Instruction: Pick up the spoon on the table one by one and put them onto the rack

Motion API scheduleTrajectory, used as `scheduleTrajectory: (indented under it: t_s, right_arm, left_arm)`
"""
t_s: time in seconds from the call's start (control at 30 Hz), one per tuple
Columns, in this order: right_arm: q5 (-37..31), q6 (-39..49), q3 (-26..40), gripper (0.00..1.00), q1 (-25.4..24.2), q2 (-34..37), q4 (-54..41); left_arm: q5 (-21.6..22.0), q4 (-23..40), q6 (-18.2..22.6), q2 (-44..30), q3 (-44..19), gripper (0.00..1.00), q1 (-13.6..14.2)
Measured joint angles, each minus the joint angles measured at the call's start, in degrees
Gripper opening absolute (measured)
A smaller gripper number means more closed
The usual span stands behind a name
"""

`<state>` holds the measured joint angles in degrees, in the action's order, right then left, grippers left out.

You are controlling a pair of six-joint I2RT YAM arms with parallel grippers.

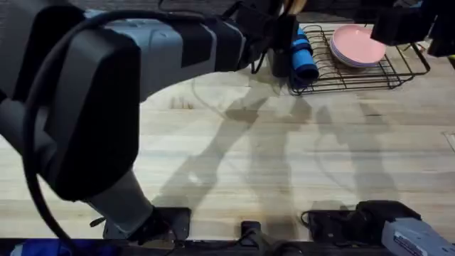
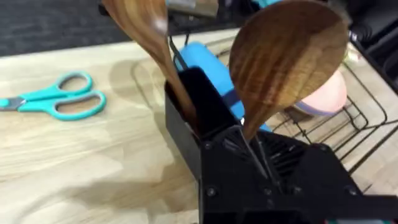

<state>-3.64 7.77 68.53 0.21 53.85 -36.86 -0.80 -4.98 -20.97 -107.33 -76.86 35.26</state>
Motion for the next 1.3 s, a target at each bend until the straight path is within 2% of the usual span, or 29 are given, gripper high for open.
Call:
scheduleTrajectory:
  t_s: [0.23, 0.5, 0.63, 0.67, 0.87, 1.1, 1.3]
  right_arm:
    - [0.0, 0.0, 0.0, 0.997, 0.0, 0.0, 0.0]
    - [0.0, 0.0, 0.0, 0.998, 0.0, 0.0, 0.0]
    - [0.0, 0.0, 0.0, 0.998, 0.0, 0.0, 0.0]
    - [0.0, 0.0, 0.0, 0.998, 0.0, 0.0, 0.0]
    - [0.0, 0.0, 0.0, 0.998, 0.0, 0.0, 0.0]
    - [0.0, 0.0, 0.0, 0.998, 0.0, 0.0, 0.0]
    - [0.0, 0.0, 0.0, 0.998, 0.0, 0.0, 0.0]
  left_arm:
    - [0.2, 1.0, 0.3, 0.1, 0.0, 0.063, 0.6]
    - [0.3, 2.7, 0.9, 0.1, 0.0, 0.331, 0.6]
    - [0.3, 2.7, 2.8, 0.1, 0.0, 0.469, 0.5]
    - [0.3, 3.1, 4.6, 1.0, 0.0, 0.625, 0.5]
    - [0.4, 4.1, 5.8, 6.7, 0.0, 0.718, 0.5]
    - [0.6, 9.9, 8.1, 13.5, 0.0, 0.980, 0.5]
    - [0.7, 19.5, 8.8, 18.1, 0.0, 0.993, -0.1]
